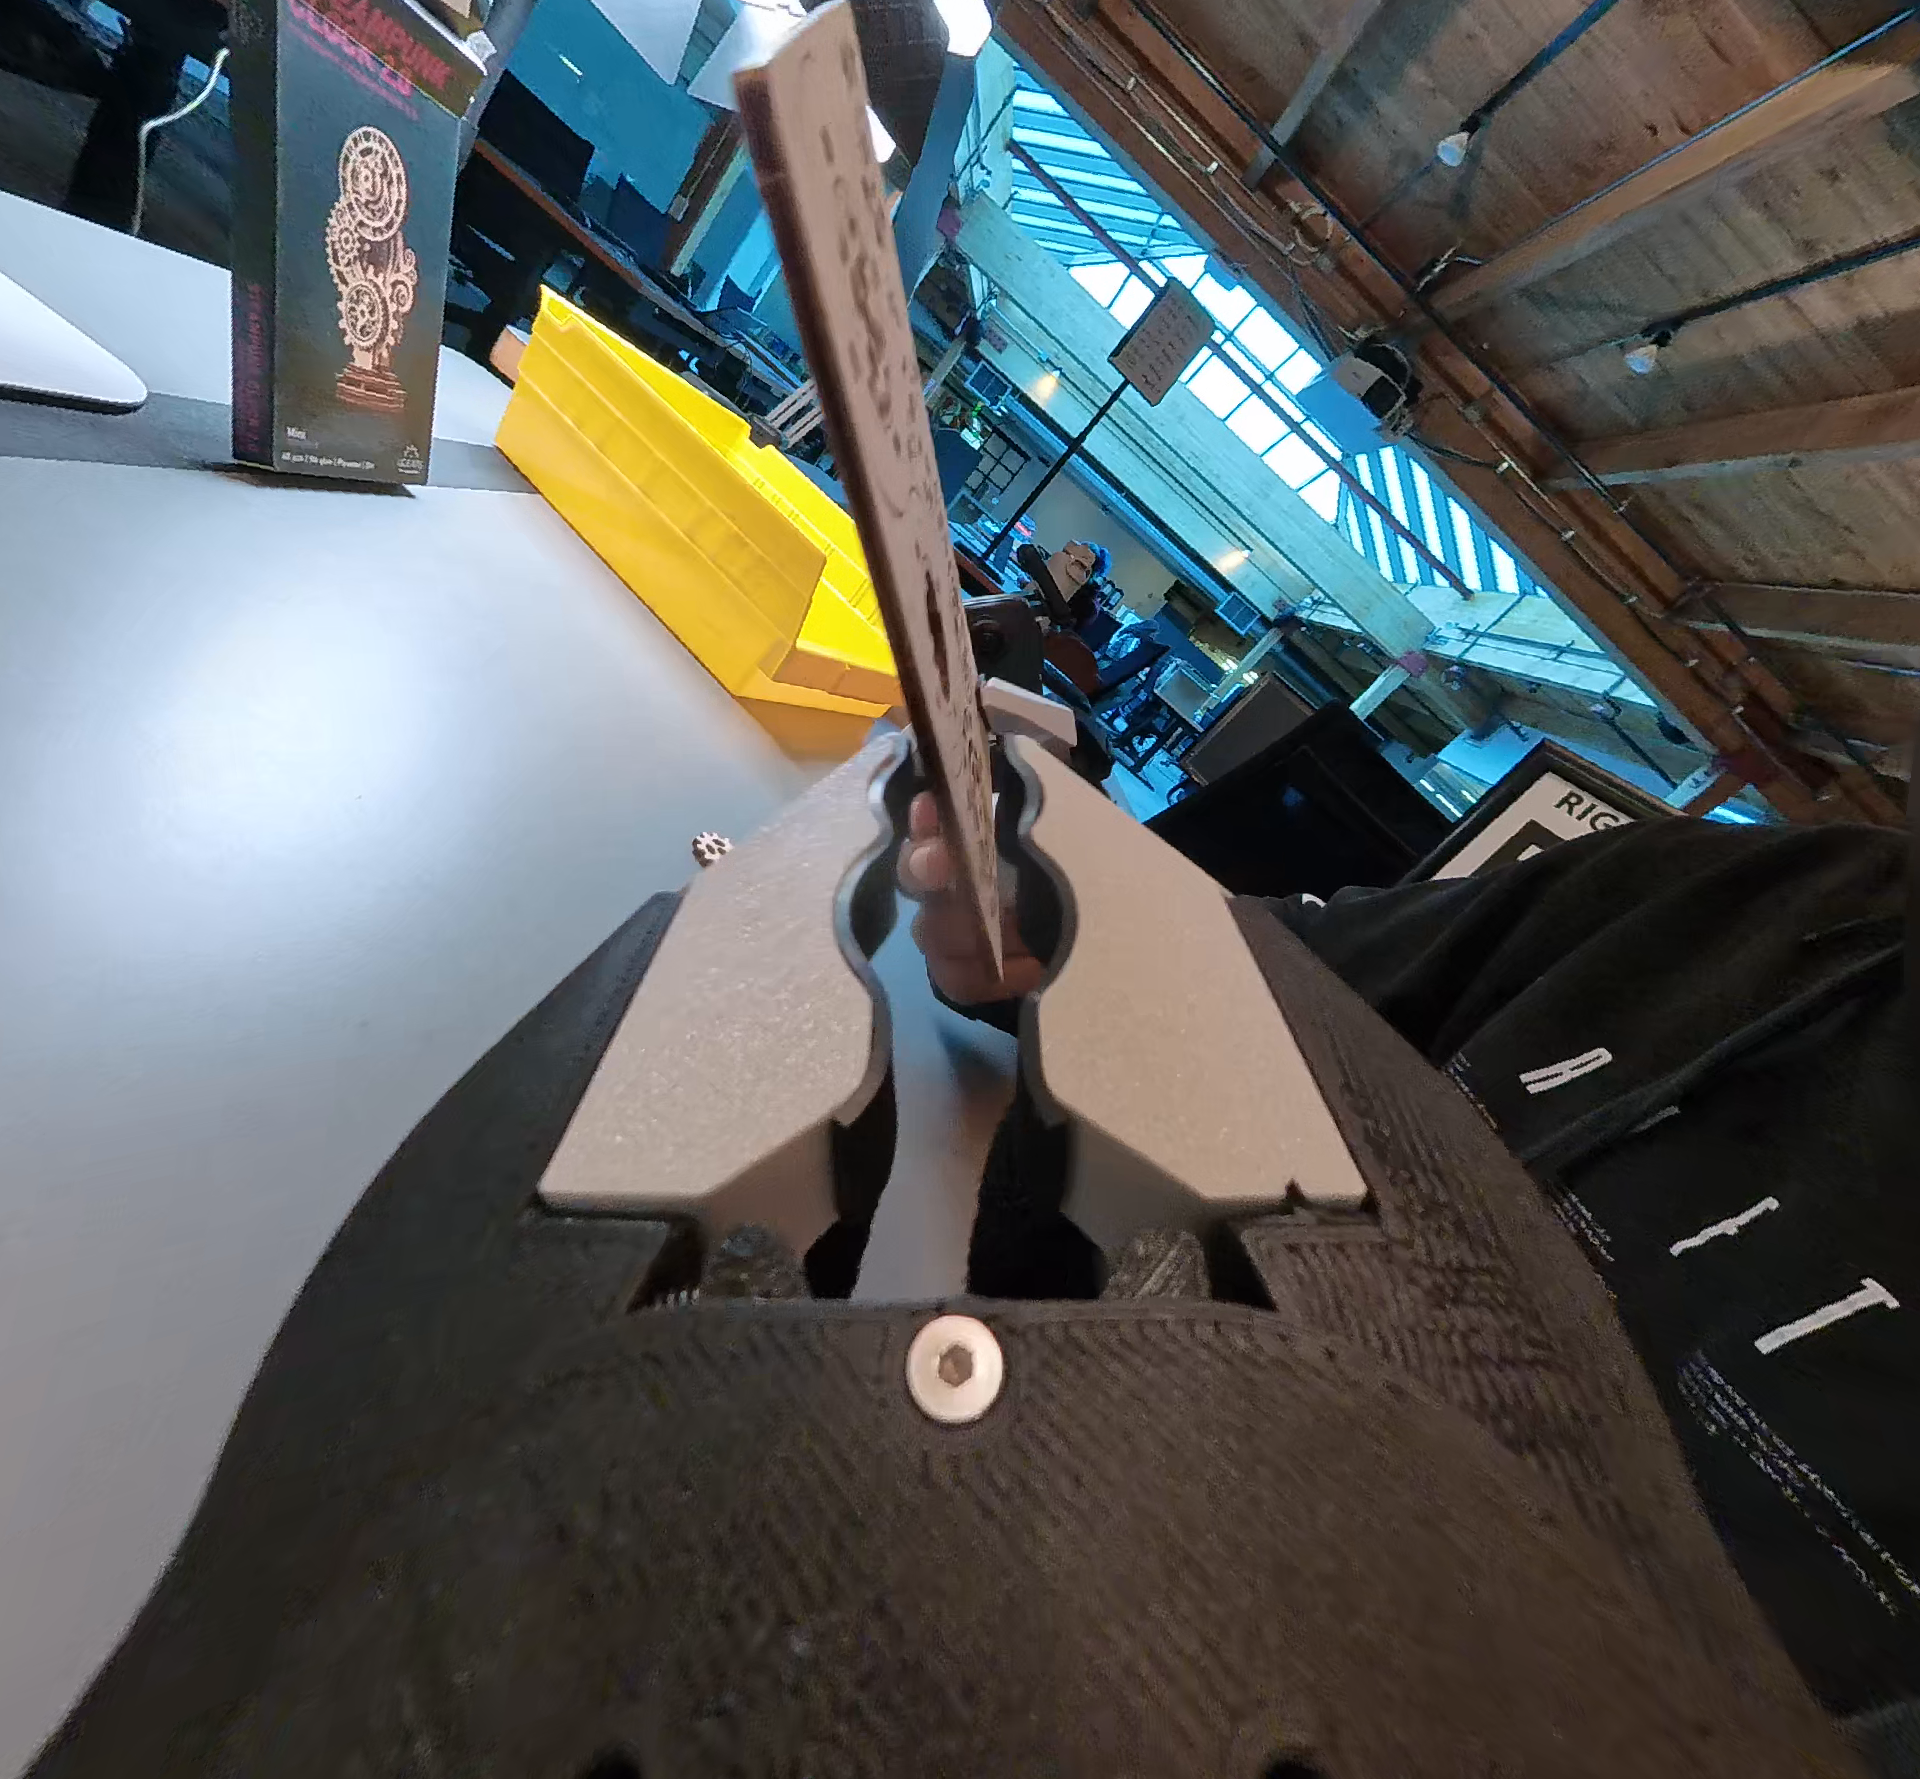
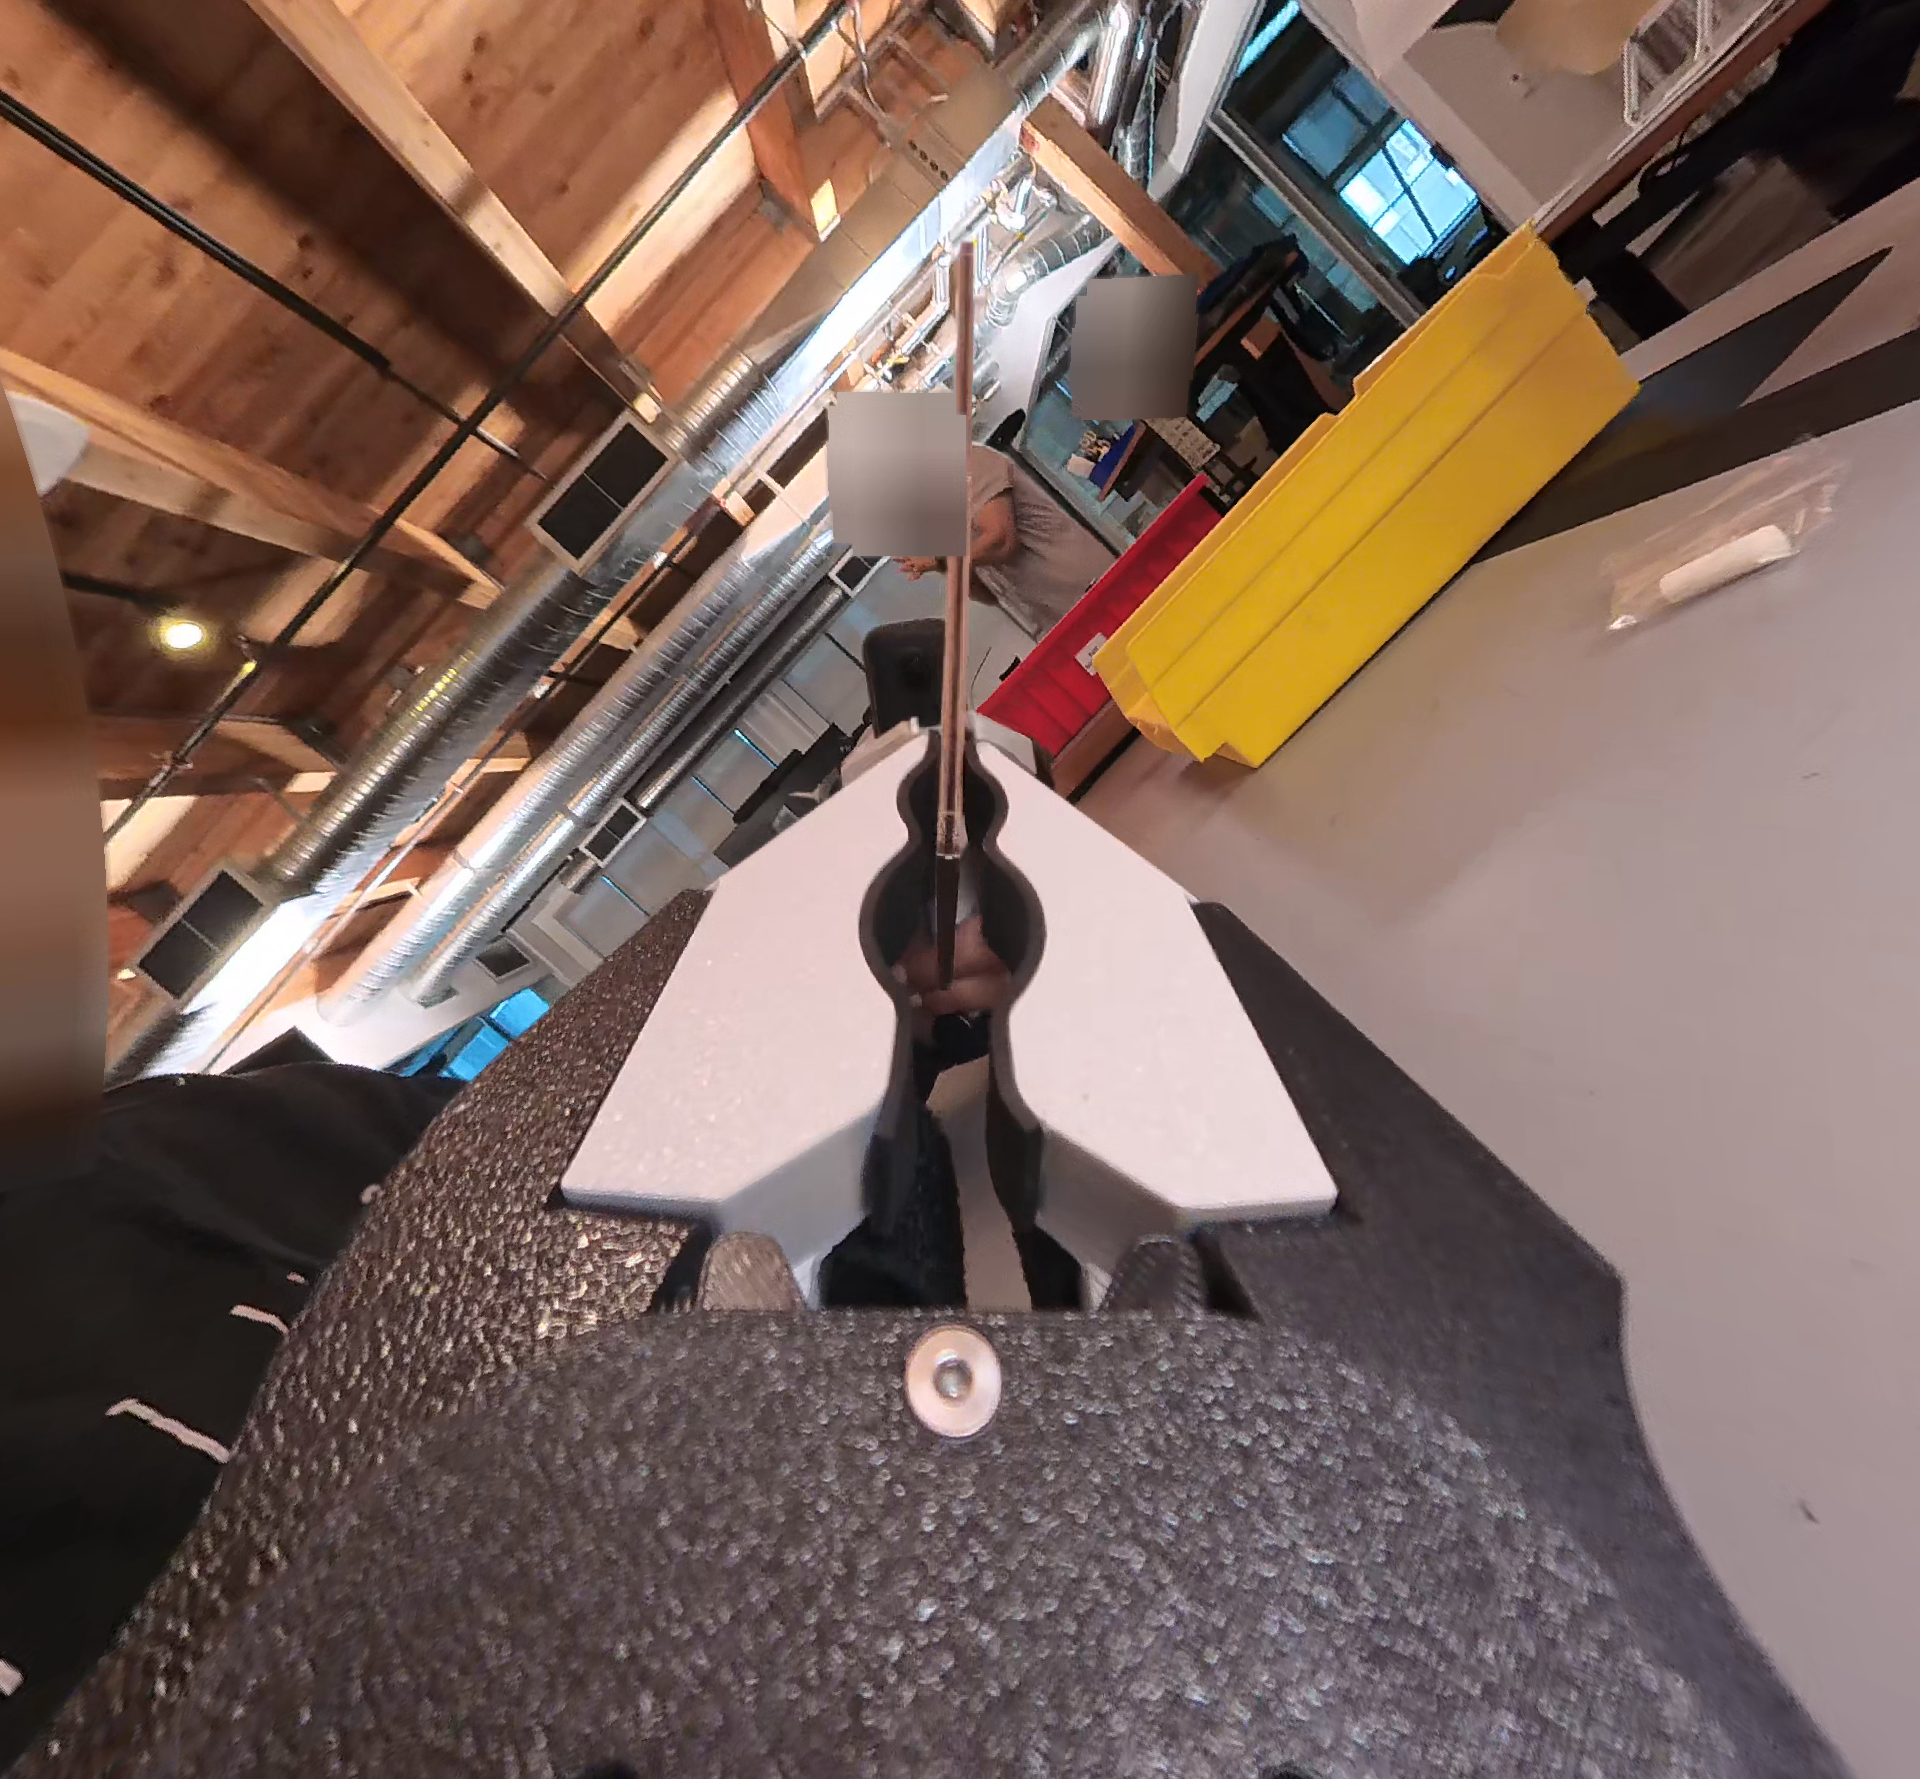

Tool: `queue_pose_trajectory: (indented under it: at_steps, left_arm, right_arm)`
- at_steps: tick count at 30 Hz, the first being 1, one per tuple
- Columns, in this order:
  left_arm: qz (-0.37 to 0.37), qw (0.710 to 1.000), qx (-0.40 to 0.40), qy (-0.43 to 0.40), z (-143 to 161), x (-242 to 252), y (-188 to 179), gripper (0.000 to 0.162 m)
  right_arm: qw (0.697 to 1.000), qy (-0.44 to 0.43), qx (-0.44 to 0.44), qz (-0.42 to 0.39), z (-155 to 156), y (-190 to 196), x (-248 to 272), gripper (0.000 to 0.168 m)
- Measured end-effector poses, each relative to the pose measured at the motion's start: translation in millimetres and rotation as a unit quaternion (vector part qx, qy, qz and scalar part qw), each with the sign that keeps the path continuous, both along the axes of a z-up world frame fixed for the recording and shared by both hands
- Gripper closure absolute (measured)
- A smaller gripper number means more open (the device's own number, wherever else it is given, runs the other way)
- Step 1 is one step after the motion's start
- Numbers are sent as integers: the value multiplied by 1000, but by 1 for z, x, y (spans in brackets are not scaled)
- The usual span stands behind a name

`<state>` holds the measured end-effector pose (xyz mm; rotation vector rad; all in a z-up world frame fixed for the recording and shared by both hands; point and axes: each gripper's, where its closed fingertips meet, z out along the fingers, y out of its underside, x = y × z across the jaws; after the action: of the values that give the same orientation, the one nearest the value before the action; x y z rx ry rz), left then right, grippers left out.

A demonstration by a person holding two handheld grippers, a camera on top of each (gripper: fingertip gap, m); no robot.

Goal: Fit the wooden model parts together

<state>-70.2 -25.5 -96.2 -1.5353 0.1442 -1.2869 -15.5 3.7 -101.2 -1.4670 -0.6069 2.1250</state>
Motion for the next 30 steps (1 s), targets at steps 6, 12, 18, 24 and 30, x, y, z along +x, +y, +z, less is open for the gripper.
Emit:
queue_pose_trajectory:
  at_steps: [6, 12, 18, 24, 30]
  left_arm:
    - [0, 1000, -5, 24, 0, -3, -2, 160]
    - [-37, 998, -52, 24, -9, -2, -7, 161]
    - [-98, 989, -98, 50, -28, 19, -16, 161]
    - [-120, 984, -113, 67, -38, 35, -20, 160]
    - [-115, 984, -118, 73, -41, 35, -19, 160]
  right_arm:
    - [1000, -21, 10, 21, -6, -5, -5, 166]
    - [993, -72, 83, 40, -13, -9, -8, 160]
    - [975, -130, 173, 43, -14, -7, -13, 153]
    - [965, -165, 196, 50, -21, -15, -15, 155]
    - [964, -181, 192, 42, -26, -14, -15, 155]
